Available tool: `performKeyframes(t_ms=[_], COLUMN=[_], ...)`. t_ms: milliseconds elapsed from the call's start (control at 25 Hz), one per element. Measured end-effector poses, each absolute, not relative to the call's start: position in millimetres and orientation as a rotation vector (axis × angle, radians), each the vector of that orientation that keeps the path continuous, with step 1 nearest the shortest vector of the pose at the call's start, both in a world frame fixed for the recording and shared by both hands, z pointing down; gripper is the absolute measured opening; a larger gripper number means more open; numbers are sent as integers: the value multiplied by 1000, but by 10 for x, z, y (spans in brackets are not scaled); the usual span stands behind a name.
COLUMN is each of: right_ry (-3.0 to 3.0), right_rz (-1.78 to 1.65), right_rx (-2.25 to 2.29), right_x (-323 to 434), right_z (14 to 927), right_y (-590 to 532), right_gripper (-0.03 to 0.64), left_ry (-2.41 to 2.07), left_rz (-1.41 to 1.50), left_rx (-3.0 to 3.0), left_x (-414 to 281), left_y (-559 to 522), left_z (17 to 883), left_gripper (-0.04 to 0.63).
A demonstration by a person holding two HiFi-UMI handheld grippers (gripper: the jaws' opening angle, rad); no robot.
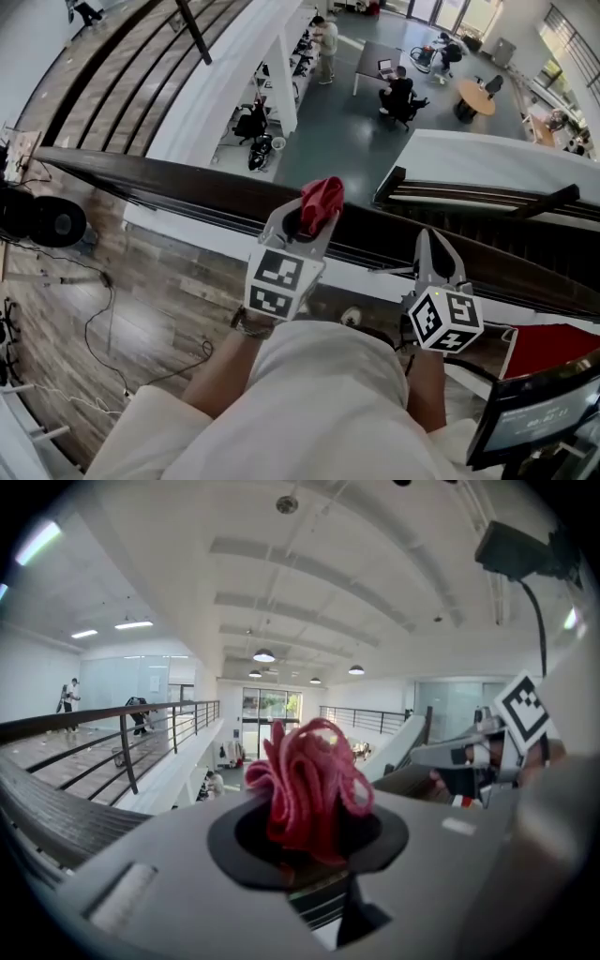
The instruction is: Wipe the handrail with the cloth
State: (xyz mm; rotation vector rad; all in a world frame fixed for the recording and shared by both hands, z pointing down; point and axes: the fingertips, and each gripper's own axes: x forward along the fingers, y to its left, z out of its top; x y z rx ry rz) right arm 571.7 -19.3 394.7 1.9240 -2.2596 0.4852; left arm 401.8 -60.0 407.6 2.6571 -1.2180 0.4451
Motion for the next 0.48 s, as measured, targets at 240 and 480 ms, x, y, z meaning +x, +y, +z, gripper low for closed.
performKeyframes(t_ms=[240, 480], right_ry=[-2193, -2186], right_rz=[445, 454], right_rx=[2001, 1999], right_x=[5715, 5703], right_z=[3922, 3968], right_y=[-195, -156], right_gripper=[3, 3], left_ry=[-1199, -1159], left_rz=[436, 427], left_rx=[2698, 2690], left_x=[4022, 4070], left_y=[-578, -567], left_z=[4094, 4102], left_gripper=[126, 126])
